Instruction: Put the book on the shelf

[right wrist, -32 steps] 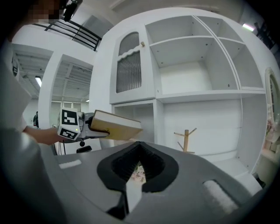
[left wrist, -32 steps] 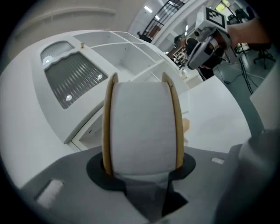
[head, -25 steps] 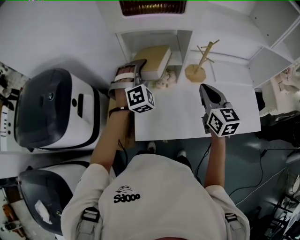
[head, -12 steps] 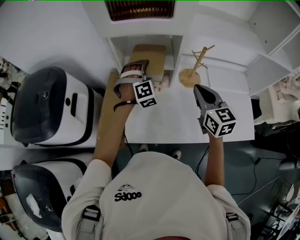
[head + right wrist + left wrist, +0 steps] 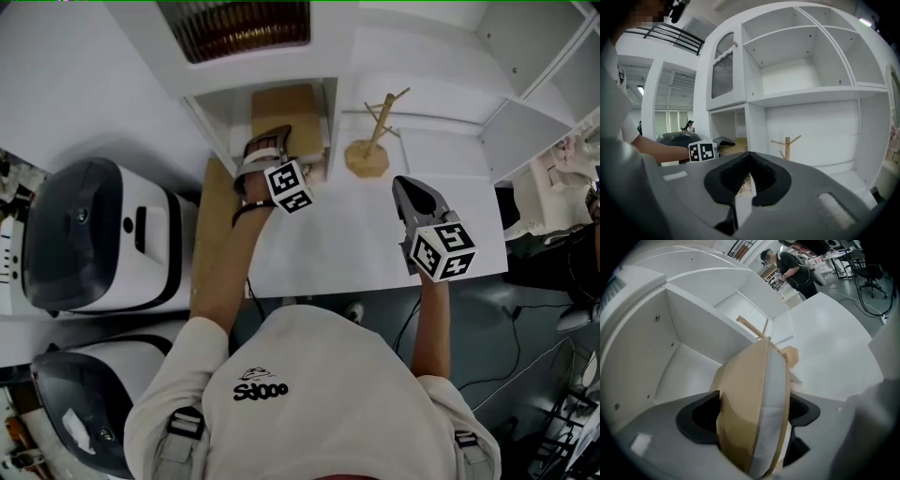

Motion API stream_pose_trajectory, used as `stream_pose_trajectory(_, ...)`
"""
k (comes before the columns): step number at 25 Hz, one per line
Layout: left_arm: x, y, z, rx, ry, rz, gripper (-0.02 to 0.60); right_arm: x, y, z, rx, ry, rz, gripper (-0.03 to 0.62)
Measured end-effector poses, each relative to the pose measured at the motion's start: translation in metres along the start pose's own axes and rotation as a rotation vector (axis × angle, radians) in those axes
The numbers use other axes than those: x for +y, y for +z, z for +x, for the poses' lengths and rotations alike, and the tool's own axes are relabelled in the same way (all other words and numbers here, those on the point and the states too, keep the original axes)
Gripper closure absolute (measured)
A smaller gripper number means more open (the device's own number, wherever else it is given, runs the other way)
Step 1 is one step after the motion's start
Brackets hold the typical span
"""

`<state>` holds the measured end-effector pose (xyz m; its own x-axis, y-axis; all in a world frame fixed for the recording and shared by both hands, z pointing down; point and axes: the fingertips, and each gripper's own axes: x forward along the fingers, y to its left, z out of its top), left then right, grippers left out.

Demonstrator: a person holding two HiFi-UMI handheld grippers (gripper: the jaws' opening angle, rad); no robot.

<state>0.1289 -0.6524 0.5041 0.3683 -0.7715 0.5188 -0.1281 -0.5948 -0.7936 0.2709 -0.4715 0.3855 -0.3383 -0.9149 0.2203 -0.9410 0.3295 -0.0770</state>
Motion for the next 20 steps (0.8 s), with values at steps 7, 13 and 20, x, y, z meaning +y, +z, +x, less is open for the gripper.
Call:
stream_pose_trajectory(7,0.011,0.011,0.021,-0.06,-0.054,0.006,0.132,-0.005,-0.004,-0.006,0.004,-0.034,0.014,0.591)
stream_pose_trajectory(13,0.015,0.017,0.027,-0.097,-0.102,-0.006,0.1,0.003,-0.003,-0.002,0.01,-0.019,0.004,0.591)
stream_pose_trajectory(20,0.026,0.026,-0.007,-0.193,-0.102,-0.192,0.125,0.014,0.002,0.004,0.012,0.018,-0.017,0.591)
